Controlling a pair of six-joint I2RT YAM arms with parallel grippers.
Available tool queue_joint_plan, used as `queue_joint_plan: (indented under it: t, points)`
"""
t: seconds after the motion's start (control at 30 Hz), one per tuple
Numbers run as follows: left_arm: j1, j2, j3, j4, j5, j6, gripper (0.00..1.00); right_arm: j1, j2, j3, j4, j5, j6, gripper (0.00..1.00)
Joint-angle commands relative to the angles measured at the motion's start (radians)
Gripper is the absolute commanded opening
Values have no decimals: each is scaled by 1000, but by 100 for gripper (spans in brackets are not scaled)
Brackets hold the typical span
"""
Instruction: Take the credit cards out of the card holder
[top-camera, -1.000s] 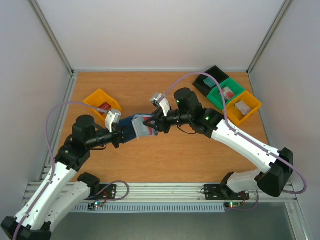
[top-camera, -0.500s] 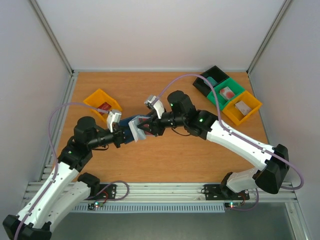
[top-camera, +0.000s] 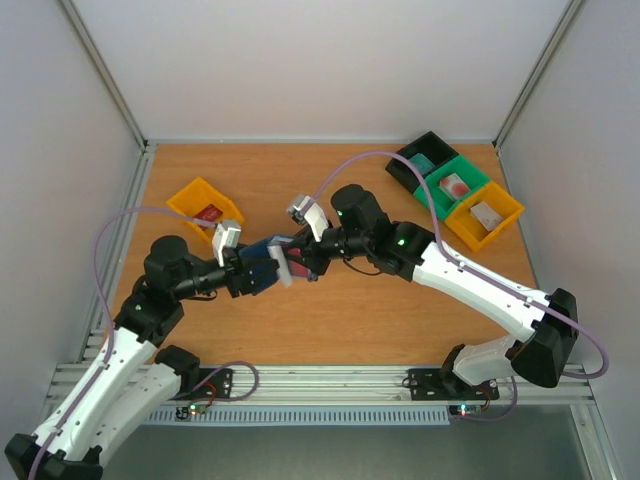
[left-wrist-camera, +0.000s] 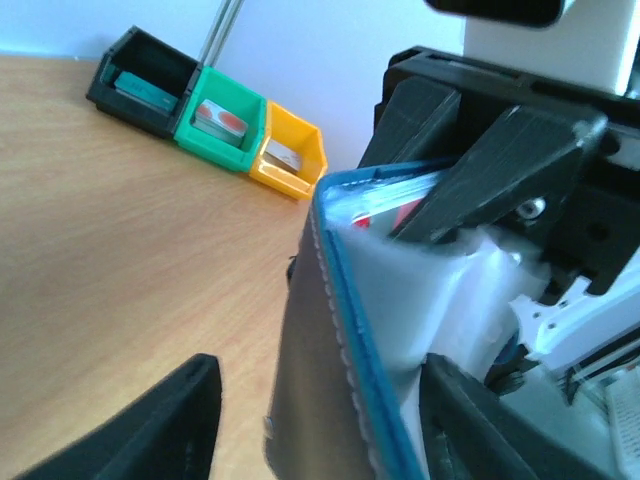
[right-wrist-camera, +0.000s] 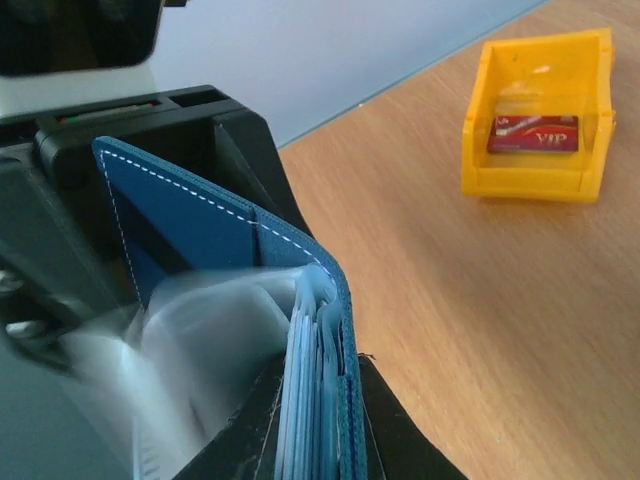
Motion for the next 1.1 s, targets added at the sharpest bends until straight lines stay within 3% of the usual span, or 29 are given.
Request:
queue_joint_plan:
  t: [0.0,0.17,0.3,0.37,0.47,0.6,0.7,0.83,1.07]
  points:
    - [-7,-29,5,61,31,89,65,10,-20,45,-42,44,20,1]
    - [-7,-29,5,19,64,126,88,11,-26,49,-30,75,49,1]
    - [-7,-7,-20,42,-13,65,92,35,-18,59,-14,98,50,1]
    - [-7,21,-14,31,-78,61,85,54,-11,77,-20,83,34,1]
    - [-7,33,-8,29,-132,83,58,64,-17,85,-22,50,27,1]
    - [-7,16,-7,25,-68,91,20,59,-60,57,-12,60,21,1]
    - [-7,-4,-11,19,-24,77,1,27,-80,47,-28,14,23,7]
    - [-7,-10,-9,39,37,46,0,-37,-111,24,-76,-33,7,33]
    - [-7,0,-11,87,48,9,0,-70,-122,2,-160,-131,-24,49]
